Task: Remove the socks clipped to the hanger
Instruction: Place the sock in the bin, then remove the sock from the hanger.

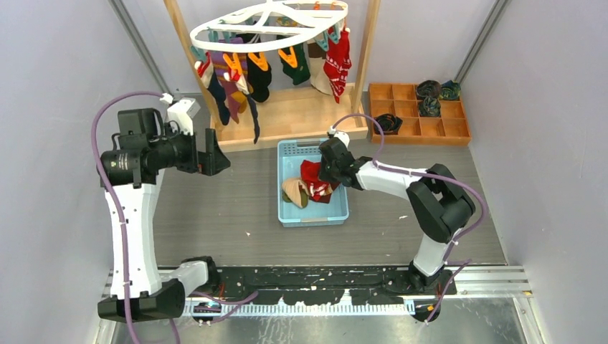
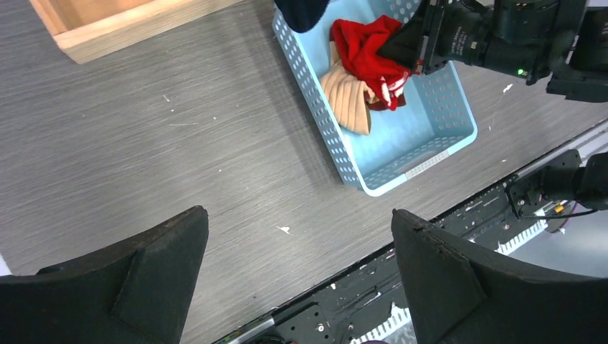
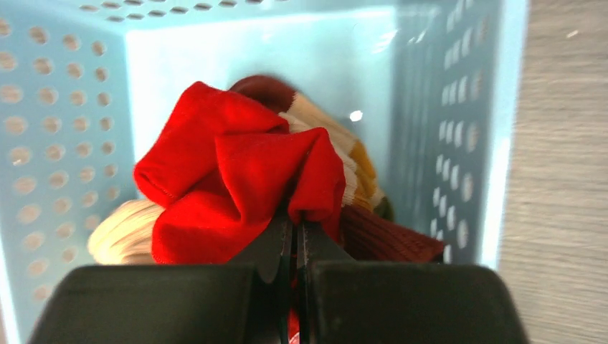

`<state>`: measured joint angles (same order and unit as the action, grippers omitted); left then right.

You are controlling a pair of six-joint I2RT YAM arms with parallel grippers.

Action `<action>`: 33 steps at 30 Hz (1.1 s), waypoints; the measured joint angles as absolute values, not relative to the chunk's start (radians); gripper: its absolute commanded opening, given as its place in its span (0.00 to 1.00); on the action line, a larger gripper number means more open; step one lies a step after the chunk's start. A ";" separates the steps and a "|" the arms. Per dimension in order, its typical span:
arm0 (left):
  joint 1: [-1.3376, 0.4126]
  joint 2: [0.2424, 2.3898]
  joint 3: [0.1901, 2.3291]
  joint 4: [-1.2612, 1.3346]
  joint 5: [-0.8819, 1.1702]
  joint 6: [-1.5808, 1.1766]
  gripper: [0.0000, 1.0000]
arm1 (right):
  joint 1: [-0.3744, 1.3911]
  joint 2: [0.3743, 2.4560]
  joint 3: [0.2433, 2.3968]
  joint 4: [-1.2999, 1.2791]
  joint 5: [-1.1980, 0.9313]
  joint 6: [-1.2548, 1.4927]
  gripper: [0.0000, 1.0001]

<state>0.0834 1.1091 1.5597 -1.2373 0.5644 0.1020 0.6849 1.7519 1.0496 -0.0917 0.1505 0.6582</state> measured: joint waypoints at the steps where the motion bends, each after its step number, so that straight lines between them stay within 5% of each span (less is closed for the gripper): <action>1: 0.103 1.113 1.567 -1.243 0.577 0.110 1.00 | 0.688 1.761 1.055 -0.095 0.181 0.649 0.09; 5: 0.128 1.140 1.570 -1.255 0.609 0.117 1.00 | 0.719 1.768 1.074 -0.107 0.316 0.594 0.25; 9: 0.135 1.168 1.570 -1.254 0.629 0.112 1.00 | 0.748 1.719 1.077 -0.123 0.386 0.538 0.58; 15: 0.137 1.170 1.567 -1.254 0.661 0.105 1.00 | 0.772 1.500 1.123 -0.144 0.395 0.474 0.82; 23: 0.147 1.169 1.552 -1.265 0.704 0.105 1.00 | 0.956 1.494 1.390 -0.078 0.401 0.345 0.98; 33: 0.284 1.230 1.661 -1.293 0.720 0.039 1.00 | 1.013 1.829 1.737 -0.037 0.391 0.220 0.94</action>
<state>0.2840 1.2297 1.6608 -1.2926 0.7200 0.0387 1.0130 1.8294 1.7370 -0.0372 0.3912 0.2195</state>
